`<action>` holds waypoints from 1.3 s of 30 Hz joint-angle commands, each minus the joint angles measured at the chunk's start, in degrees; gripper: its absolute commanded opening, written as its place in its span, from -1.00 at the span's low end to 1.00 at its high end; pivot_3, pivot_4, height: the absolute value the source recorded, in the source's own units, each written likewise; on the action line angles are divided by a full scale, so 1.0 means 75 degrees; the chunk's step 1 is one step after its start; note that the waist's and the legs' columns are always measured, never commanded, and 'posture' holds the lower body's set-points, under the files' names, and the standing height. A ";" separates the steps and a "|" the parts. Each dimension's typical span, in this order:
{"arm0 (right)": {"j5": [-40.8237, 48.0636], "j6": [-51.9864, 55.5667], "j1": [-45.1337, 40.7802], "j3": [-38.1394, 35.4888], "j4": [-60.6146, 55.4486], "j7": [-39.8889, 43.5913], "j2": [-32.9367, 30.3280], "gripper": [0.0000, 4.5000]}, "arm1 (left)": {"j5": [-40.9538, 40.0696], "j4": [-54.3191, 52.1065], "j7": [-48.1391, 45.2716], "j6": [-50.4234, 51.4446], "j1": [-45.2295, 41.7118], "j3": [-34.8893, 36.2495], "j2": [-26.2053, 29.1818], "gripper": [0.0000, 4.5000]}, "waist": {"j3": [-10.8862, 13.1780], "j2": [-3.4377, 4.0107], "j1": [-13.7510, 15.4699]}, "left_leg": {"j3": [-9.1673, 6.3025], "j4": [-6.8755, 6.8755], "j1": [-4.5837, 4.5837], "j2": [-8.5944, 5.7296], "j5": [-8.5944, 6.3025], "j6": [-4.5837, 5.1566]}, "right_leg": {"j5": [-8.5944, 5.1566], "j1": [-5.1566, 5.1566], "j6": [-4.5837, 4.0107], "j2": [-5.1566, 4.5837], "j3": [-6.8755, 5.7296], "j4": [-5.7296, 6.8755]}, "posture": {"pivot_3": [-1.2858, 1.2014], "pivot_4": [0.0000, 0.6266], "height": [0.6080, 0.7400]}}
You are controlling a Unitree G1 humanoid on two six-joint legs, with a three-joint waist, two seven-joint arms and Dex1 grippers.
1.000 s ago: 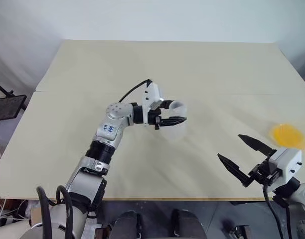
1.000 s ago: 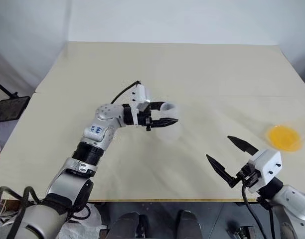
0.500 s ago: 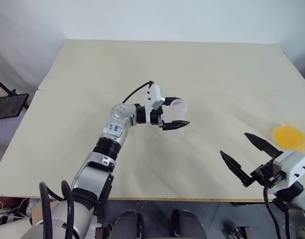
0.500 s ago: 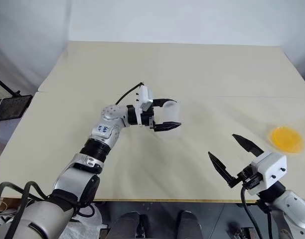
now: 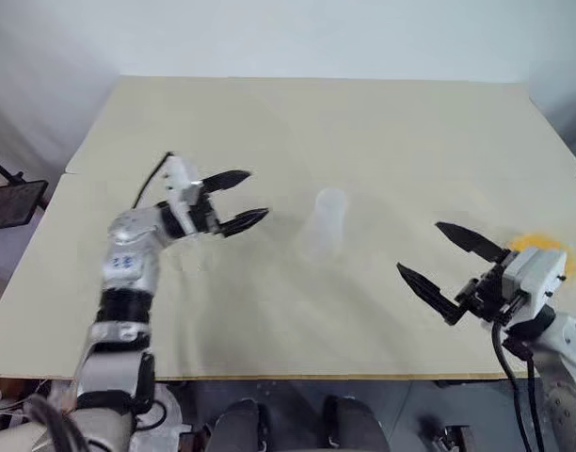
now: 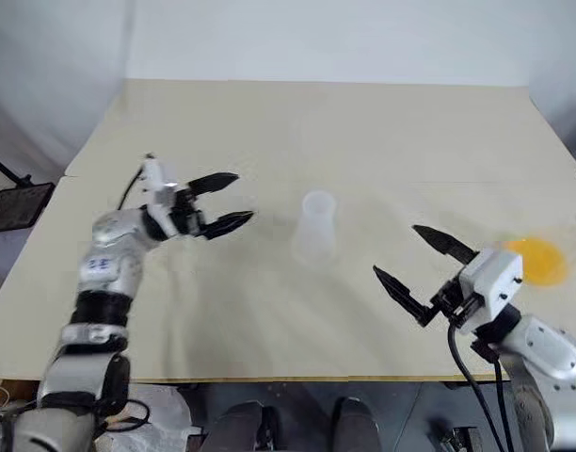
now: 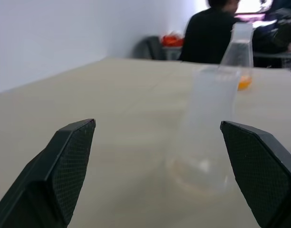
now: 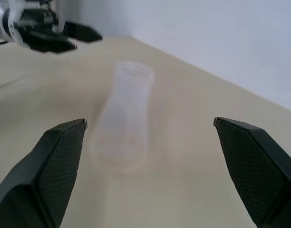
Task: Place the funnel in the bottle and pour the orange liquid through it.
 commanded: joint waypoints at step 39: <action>-0.0268 -0.0291 -0.1335 0.1677 0.0836 0.1461 -0.0127 1.00 | -0.0207 -0.1497 0.2331 0.1210 0.3089 0.1070 0.0774 0.81 | 0.0006 -0.0029 0.0109 | -0.0021 0.0021 -0.0010 -0.0004 -0.0021 -0.0010 | -0.0002 0.0009 -0.0007 -0.0012 -0.0019 0.0002 | 0.03 -0.52 1.00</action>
